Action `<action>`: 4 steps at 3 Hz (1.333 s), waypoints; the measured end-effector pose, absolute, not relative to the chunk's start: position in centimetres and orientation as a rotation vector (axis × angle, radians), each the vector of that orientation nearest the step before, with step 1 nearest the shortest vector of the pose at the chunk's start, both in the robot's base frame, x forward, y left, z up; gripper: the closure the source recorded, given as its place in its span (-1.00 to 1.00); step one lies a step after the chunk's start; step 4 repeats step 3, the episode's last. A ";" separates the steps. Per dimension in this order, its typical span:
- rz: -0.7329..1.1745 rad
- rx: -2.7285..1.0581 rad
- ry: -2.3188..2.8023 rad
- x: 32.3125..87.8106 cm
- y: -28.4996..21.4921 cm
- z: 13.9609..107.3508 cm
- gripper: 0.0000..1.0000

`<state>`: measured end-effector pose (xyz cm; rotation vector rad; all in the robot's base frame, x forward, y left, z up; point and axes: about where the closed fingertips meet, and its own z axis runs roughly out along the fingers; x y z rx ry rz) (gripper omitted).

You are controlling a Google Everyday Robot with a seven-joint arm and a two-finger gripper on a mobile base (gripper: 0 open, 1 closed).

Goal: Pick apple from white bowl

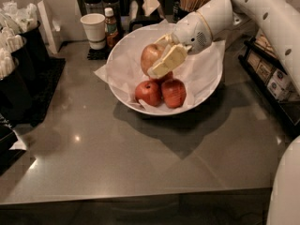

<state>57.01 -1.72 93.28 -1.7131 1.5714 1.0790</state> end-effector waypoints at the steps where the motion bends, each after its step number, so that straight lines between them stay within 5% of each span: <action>1: 1.038 -1.683 1.539 53.8 -2.7 96.8 1.00; 4: 0.999 -1.514 1.529 46.5 -6.6 98.2 1.00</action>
Offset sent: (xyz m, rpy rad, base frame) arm -0.1221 -0.0703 0.0553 0.1373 -0.0649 -0.1860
